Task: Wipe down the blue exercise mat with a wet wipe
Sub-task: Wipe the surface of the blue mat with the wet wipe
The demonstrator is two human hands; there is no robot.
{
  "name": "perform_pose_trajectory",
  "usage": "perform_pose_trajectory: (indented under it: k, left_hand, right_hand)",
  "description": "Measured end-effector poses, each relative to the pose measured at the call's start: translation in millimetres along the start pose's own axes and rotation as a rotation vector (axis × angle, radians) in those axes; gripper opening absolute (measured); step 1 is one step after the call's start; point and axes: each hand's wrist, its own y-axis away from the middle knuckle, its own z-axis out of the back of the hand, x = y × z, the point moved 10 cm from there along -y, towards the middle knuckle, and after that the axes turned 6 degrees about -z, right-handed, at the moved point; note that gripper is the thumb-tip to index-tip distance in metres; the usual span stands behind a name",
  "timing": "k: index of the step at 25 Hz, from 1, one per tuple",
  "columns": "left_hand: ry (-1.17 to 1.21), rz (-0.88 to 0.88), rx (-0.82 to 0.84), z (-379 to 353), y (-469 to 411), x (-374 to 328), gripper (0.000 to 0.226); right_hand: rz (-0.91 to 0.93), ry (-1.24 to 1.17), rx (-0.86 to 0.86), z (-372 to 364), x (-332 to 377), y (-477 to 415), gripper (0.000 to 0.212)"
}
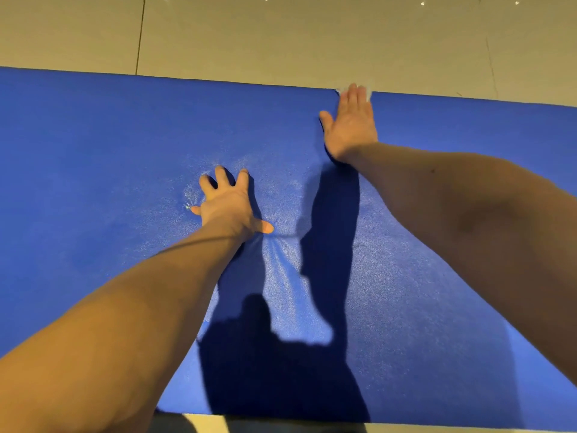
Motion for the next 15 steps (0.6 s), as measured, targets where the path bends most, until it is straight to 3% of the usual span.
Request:
perform_pose_trajectory:
  k: [3,7,10,12,15]
  left_hand:
    - [-0.005,0.000,0.005,0,-1,-1,0.127]
    - [-0.007,0.004,0.012,-1,-1,-2,0.130]
    - [-0.008,-0.003,0.000,-2,-1,-1,0.130]
    - [-0.016,-0.002,-0.009,-1,-1,0,0.129]
    - [-0.020,-0.010,-0.017,-2,-1,0,0.128]
  right_hand:
    - [-0.021,-0.060,0.009,4,32,9,0.079]
    - [0.268,-0.028,-0.008,6,104,33,0.081]
    - [0.391,-0.099,0.092,1,110,36,0.078]
    - [0.372,-0.124,0.083,5,90,24,0.076]
    - [0.144,-0.074,0.087,8,32,-4,0.074]
